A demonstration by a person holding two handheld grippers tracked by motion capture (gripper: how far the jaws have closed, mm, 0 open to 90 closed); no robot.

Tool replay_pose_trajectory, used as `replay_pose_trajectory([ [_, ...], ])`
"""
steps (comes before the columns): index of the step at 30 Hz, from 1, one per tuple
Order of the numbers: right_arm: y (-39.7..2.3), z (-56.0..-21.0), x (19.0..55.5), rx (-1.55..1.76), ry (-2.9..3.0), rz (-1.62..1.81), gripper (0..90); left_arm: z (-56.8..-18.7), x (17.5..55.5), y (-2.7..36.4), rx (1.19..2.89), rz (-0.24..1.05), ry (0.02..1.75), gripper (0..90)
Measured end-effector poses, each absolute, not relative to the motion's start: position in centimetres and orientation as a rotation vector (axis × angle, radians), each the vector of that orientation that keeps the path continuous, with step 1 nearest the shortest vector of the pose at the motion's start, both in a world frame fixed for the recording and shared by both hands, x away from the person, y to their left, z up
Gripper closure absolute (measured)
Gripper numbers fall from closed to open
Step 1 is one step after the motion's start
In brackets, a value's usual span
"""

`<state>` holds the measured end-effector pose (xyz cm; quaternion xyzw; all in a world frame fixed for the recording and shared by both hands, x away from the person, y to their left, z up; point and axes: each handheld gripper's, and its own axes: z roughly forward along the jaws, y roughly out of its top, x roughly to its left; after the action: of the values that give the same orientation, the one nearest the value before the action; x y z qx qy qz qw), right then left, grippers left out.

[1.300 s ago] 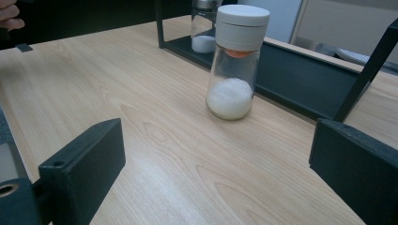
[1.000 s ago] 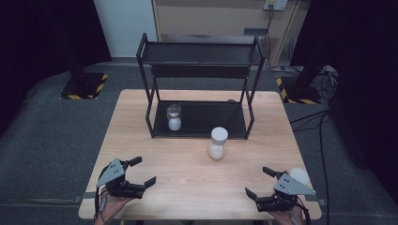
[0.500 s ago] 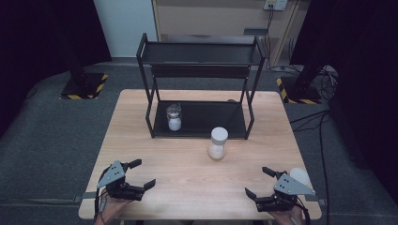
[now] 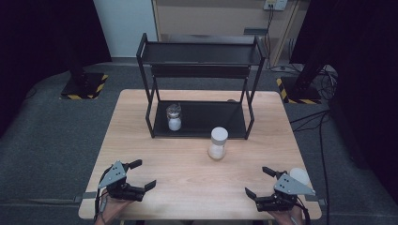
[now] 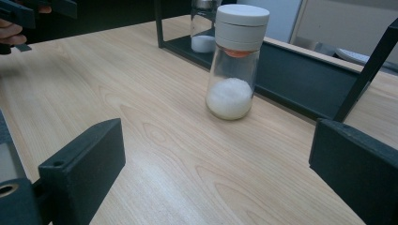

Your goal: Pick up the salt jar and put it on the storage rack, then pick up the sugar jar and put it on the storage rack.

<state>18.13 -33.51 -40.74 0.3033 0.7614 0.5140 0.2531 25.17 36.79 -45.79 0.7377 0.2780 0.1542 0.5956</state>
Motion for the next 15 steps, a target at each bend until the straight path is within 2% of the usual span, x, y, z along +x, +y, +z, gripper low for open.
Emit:
replay_pose_trajectory([
  [15, -33.40, -40.82, 18.06, 0.826, 2.054, 1.395, 4.0, -45.72, 25.29, 36.63, 1.725, 0.351, 0.634, 1.7],
])
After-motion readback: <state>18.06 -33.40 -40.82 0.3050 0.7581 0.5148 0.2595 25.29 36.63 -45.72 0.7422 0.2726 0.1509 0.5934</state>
